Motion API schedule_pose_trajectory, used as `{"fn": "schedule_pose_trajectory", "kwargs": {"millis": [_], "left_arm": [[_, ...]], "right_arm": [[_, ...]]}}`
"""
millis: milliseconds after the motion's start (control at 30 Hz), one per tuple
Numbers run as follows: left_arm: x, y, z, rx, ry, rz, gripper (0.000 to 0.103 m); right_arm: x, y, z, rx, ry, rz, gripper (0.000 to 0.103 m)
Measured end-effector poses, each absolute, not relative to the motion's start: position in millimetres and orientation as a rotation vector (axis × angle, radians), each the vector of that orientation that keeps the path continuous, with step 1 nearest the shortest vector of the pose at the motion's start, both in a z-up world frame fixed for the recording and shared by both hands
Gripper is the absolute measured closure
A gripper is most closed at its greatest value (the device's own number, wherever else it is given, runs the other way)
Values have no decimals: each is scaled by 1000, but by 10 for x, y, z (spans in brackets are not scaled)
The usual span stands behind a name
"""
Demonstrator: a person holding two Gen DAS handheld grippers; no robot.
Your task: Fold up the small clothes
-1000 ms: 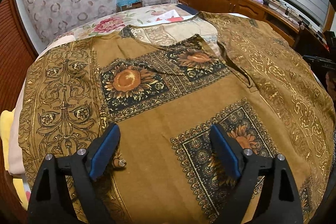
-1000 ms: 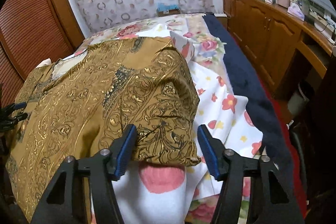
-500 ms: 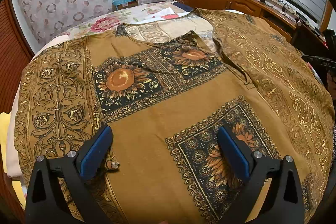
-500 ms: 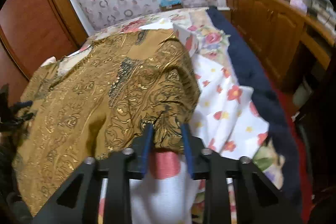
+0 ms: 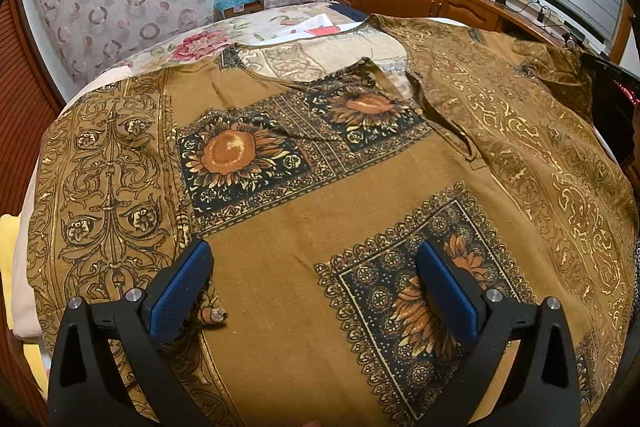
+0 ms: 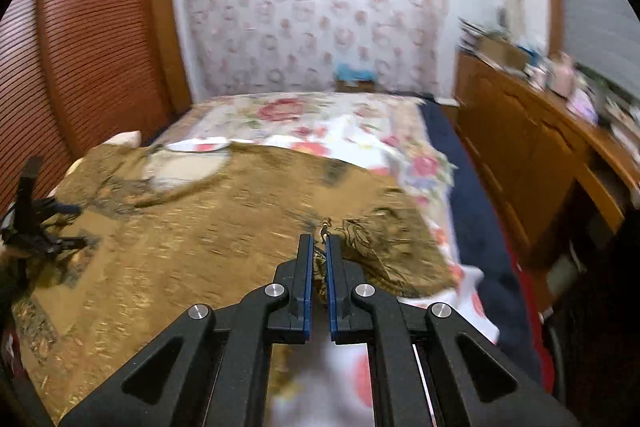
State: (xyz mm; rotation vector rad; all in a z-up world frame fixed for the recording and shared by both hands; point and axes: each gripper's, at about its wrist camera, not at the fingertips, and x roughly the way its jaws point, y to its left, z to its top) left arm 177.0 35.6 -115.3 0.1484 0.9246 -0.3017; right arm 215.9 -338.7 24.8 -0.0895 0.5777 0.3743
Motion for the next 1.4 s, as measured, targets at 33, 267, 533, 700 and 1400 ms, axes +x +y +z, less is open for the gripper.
{"fn": "schedule_pose_trajectory", "kwargs": {"millis": [33, 267, 533, 700, 1400], "left_arm": [[1770, 356, -1153, 148, 925, -302, 1], [1767, 351, -1156, 148, 924, -302, 1], [1766, 353, -1156, 148, 924, -302, 1], [1766, 354, -1156, 147, 924, -302, 1], [1765, 354, -1156, 147, 924, -302, 1]], "right_arm": [[2145, -3296, 231, -105, 580, 393, 97], [2042, -2889, -156, -146, 680, 491, 97], [1962, -2988, -187, -110, 700, 488, 60], [1999, -3145, -7, -81, 653, 440, 54], [3039, -3238, -322, -16, 830, 337, 98]]}}
